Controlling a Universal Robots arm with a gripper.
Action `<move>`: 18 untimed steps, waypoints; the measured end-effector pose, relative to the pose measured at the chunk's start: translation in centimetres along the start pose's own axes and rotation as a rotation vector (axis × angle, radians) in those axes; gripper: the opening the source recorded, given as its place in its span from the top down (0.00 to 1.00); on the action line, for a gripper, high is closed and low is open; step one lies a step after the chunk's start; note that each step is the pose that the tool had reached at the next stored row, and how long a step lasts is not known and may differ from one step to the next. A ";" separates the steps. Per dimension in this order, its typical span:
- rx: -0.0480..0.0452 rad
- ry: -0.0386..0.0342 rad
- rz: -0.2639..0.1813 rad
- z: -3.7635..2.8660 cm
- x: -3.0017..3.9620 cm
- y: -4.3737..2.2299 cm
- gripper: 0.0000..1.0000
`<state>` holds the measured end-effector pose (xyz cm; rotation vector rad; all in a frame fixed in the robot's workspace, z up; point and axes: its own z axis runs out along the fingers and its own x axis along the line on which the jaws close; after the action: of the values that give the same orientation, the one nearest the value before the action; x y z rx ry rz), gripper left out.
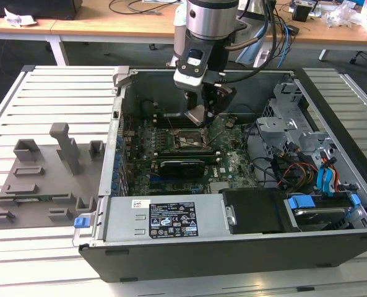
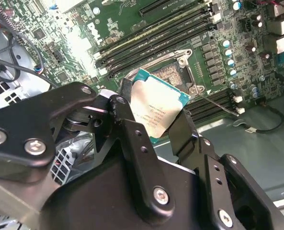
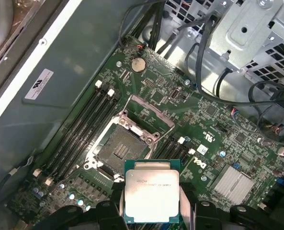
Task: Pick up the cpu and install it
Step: 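Place the cpu into insertion slot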
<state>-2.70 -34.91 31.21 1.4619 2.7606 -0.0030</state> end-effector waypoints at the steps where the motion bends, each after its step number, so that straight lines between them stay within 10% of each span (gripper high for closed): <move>1: 0.0003 -0.0002 0.008 0.00 0.00 0.00 0.45; 18: 0.0031 -0.0023 0.123 0.02 0.00 0.00 0.45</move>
<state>-2.70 -34.91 31.19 1.6279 2.6653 -0.0072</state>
